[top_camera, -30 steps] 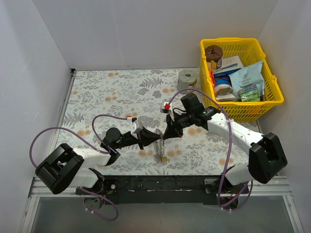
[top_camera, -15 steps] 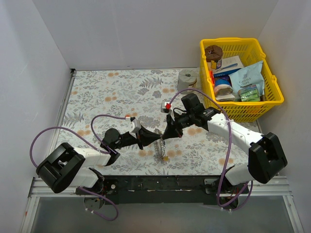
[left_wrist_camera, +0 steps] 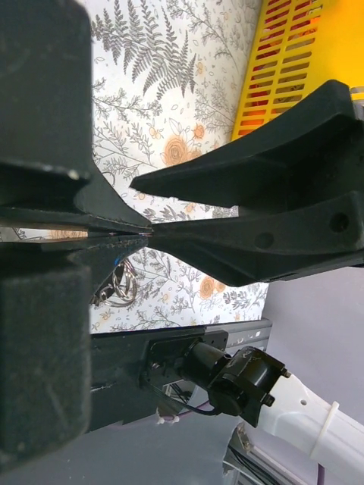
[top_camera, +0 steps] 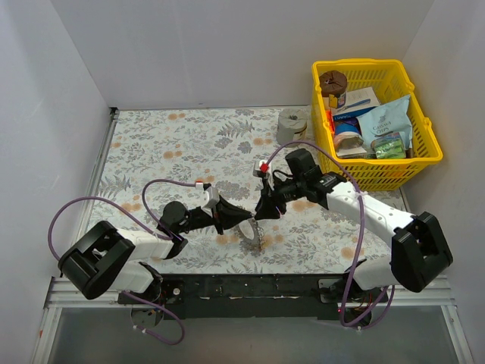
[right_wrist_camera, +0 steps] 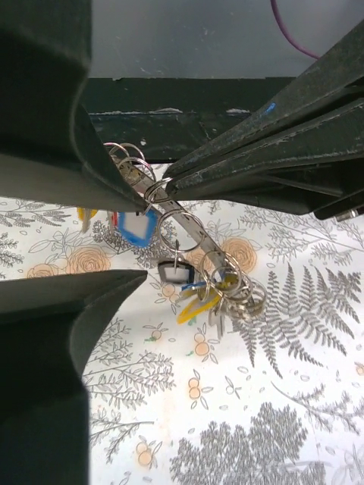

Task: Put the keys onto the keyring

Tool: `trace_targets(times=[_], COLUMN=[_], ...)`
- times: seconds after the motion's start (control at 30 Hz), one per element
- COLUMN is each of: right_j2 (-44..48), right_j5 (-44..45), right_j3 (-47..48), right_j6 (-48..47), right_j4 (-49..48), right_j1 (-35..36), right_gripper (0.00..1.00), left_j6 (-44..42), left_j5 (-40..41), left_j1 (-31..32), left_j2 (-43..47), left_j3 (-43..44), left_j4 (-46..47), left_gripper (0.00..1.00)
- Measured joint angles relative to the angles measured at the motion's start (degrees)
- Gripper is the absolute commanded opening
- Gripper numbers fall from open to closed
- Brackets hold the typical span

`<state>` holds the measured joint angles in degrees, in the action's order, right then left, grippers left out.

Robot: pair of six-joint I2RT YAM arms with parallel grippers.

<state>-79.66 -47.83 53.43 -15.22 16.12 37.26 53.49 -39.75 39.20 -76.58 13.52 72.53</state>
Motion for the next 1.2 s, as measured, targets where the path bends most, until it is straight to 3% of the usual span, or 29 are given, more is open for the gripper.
trace_targets(times=[0.2,0.3,0.77,1.0,1.2], right_j2=[5.8,8.0,8.8,8.2,7.0], right_j5=[3.8,4.3,0.3,-1.5,-3.0], right_j3=[-0.9,-1.2,-3.6,-3.7,-3.7], right_j6=[-0.7,-0.9,1.2,2.1,1.9], right_j4=[-0.9,-1.6,-7.8,-10.3,-10.1], right_j1=[0.0,0.0,0.0,0.0,0.0], right_gripper=[0.64,0.65,0.54,0.42,0.41], left_j6=[-0.9,-1.1,-1.0,-0.7,-0.7], left_j5=[-0.2,-0.3,-1.2,-1.2,-1.2], left_j1=[0.0,0.0,0.0,0.0,0.0], left_j2=[1.0,1.2,1.1,1.1,1.1], left_j3=[0.0,0.0,0.3,0.4,0.4], left_j4=[0.8,0.8,1.3,1.6,1.1], left_gripper=[0.0,0.0,0.0,0.0,0.0])
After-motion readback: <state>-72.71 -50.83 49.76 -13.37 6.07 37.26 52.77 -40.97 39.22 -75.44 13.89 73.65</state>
